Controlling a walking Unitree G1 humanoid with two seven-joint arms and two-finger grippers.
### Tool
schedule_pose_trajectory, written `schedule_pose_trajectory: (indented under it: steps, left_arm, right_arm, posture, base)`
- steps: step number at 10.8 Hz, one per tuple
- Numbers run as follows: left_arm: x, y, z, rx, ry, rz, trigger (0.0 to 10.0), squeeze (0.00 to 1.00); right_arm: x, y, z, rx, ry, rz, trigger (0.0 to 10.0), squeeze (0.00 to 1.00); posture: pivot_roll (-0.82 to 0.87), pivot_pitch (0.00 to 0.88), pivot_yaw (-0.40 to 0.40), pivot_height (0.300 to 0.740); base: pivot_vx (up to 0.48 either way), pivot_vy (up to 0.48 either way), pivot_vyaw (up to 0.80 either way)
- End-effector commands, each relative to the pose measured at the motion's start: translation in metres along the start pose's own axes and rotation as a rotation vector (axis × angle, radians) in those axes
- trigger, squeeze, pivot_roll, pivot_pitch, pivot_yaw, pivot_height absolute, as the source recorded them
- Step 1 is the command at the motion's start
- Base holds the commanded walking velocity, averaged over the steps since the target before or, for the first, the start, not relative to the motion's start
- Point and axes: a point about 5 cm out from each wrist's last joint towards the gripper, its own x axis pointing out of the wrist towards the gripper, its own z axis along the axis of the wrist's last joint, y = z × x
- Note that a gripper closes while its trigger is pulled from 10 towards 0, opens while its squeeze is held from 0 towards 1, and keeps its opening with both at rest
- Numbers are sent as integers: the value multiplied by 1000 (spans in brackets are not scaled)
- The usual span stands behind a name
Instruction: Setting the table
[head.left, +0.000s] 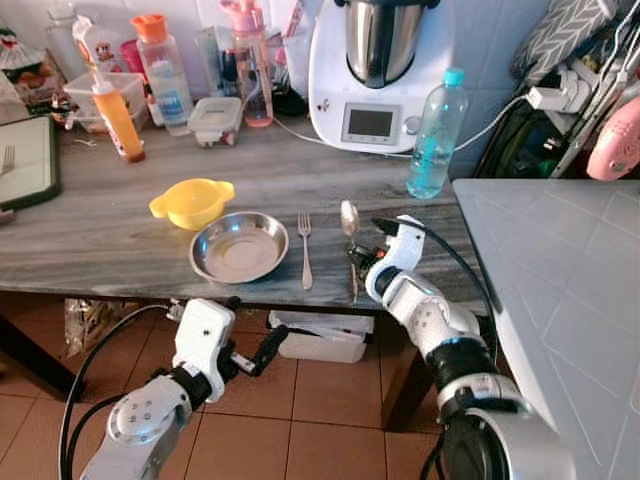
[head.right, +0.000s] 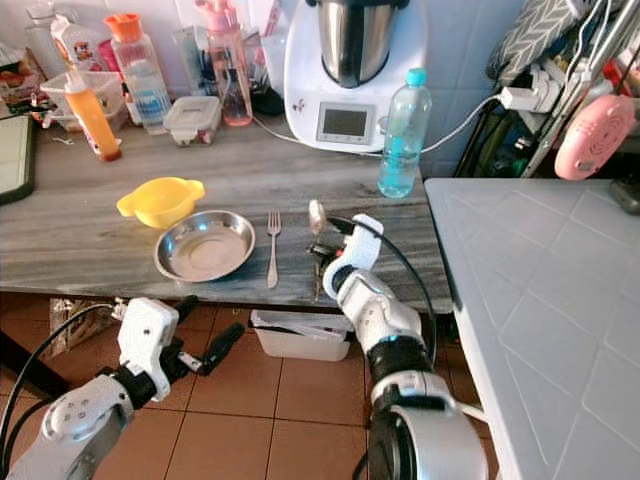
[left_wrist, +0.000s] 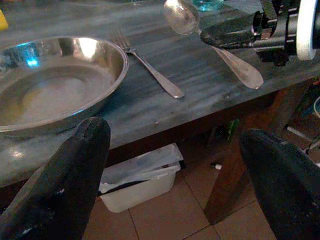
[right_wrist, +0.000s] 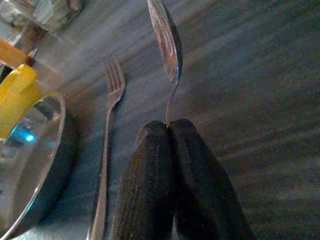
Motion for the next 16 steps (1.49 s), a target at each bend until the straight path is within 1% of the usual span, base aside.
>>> schedule_pose_trajectory:
  steps: [1,3,6,8,9,10,11,12,13,14,15,16]
  left_arm:
    - [-2,2,0,20,7,3,10000,0]
    - [-4,3,-5,19,19,0,10000,0]
    - [-3,2,-12,16,33,-3,10000,0]
    - [3,3,-37,3,69,8,10000,0]
    - [7,3,-47,-3,84,11,10000,0]
    - [14,2,-61,-13,108,15,10000,0]
    - [23,2,-73,-19,130,19,10000,0]
    - [28,2,-78,-19,135,21,10000,0]
    - [31,4,-82,-18,139,26,10000,0]
    - [32,5,-80,-13,124,25,10000,0]
    - [33,6,-74,-4,83,20,10000,0]
    - [35,8,-62,-10,-15,20,10000,0]
  right_arm:
    - [3,6,5,13,-16,8,10000,0]
    - [7,10,4,54,-15,8,10000,0]
    - [12,22,5,69,-8,30,10000,0]
    - [12,21,5,38,-9,14,10000,0]
    - [13,20,5,41,-6,9,10000,75]
    - [13,19,5,38,-5,4,10000,388]
    - [13,17,5,33,-5,-2,10000,459]
    - [13,16,5,25,-5,-7,10000,471]
    - [13,15,5,23,-5,-13,10000,608]
    - [13,14,5,19,-5,-18,10000,667]
    - [12,11,5,13,-4,-31,10000,1000]
    - [11,8,5,4,-5,-41,10000,1000]
  posture:
    - [176,65,35,740]
    - [178,69,40,740]
    - [182,69,38,740]
    - [184,68,35,740]
    - [183,68,34,740]
    - [182,68,33,740]
    - [181,68,34,740]
    - [182,68,31,740]
    - [182,67,30,740]
    - [182,67,30,740]
    - [182,66,30,740]
    - [179,63,29,740]
  base:
    - [0,0,0]
    - [0,0,0]
    - [0,0,0]
    - [0,0,0]
    - [0,0,0]
    - [0,0,0]
    - [0,0,0]
    - [0,0,0]
    - [0,0,0]
    - [0,0,0]
    - [0,0,0]
    - [0,0,0]
